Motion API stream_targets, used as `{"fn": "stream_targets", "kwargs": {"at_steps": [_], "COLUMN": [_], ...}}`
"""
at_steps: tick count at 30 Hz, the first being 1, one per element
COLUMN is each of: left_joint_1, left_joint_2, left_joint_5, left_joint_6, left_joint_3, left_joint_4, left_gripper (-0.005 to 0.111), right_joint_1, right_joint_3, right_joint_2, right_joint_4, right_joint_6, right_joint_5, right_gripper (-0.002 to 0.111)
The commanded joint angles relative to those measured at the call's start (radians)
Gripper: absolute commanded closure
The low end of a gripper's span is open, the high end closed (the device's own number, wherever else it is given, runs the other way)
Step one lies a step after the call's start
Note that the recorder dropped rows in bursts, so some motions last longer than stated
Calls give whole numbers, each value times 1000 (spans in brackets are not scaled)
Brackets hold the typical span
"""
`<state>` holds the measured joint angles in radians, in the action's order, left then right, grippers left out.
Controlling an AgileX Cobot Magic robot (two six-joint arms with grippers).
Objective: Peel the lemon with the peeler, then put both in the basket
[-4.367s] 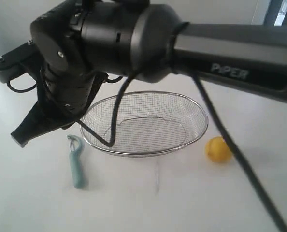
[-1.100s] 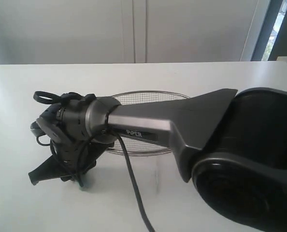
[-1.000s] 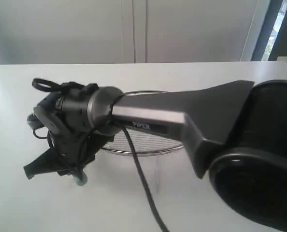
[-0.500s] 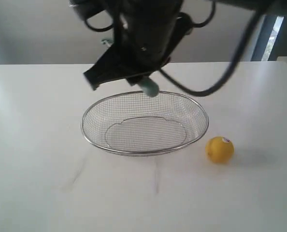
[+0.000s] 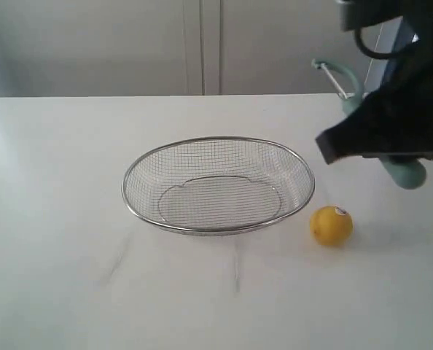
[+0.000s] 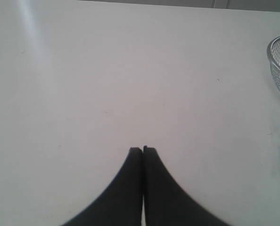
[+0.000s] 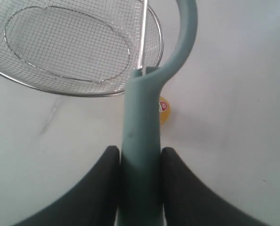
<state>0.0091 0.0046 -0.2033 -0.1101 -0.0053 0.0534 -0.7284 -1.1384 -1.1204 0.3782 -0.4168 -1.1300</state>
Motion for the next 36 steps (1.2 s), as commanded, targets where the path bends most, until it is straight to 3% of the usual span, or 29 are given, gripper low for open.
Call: {"fn": "stream_targets", "kwargs": {"at_steps": [1, 8, 36], "left_joint_1": [-5, -5, -26], "left_joint_2": [-5, -5, -5], "left_joint_5": [1, 1, 1], "left_joint_6": [3, 3, 3], "left_joint_3": [5, 5, 5], "left_joint_4": [-1, -1, -1], "left_gripper": [107, 107, 107], "right_joint_1": [7, 7, 7], "right_joint_3": [97, 173, 221], "right_joint_2": [124, 198, 199], "right_joint_4": [53, 148, 157], "right_joint_6": [-57, -128, -138], "right_joint_5": [19, 19, 103], "right_gripper": [108, 108, 108]}}
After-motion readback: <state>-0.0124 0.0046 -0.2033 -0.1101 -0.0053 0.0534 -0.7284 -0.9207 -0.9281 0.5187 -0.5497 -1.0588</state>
